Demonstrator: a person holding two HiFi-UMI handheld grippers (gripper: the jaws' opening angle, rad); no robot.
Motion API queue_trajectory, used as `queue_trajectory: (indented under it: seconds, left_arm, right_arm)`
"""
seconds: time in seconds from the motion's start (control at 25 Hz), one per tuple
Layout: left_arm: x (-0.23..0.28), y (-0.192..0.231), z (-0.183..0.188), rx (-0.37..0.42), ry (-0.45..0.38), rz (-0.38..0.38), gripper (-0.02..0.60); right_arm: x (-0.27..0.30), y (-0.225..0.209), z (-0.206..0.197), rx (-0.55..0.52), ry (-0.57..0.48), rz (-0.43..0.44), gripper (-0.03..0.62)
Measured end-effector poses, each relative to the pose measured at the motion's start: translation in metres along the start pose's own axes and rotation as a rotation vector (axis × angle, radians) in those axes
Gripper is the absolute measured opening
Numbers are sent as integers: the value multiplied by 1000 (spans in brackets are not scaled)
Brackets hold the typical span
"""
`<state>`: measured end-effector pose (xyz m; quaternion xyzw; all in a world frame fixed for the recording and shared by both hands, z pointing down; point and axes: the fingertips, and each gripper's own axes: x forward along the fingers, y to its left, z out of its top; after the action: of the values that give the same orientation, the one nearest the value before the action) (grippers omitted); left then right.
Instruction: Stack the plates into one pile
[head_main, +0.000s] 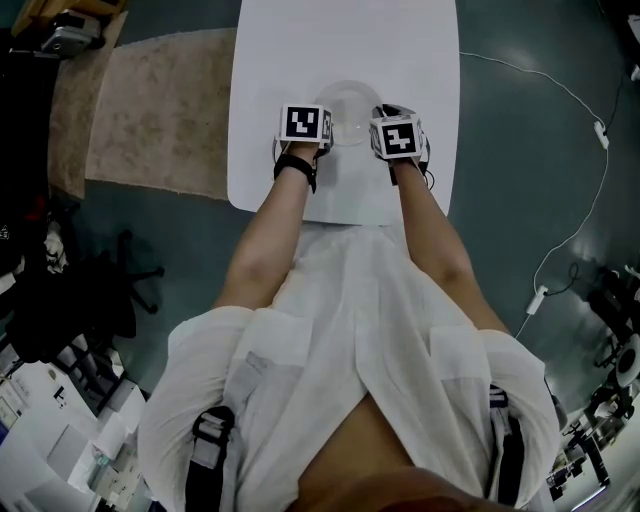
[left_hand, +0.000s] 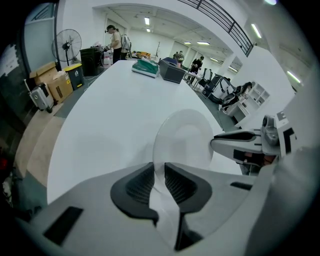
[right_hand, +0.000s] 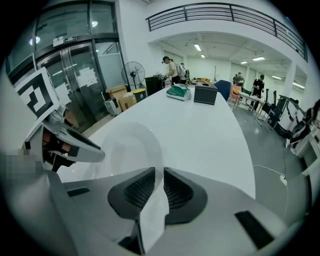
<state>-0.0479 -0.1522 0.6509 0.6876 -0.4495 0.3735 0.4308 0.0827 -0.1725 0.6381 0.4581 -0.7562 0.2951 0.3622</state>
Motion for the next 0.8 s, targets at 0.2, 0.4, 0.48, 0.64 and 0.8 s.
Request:
queue_trajectory:
  seconds: [0.2,0.4,0.48,0.64,0.8]
  left_arm:
    - [3,4,1,10,-9,-25,81]
    - [-5,5,9,59,-40,-16,84]
    - [-13,8,15,63,-69,-21,84]
    - [-33,13,28,86,-128,-28,84]
    - [-54,23,36,95,-182,-36,84]
  right_arm:
    - [4,5,-4,16,11,-7,72]
    - [-4,0,4,28,-21,-20,72]
    - [-9,0,6,33,-37,-21,72]
    - [-24,2,12,32,-83,-19,72]
    - [-37,14,17,-6,-115,-2,72]
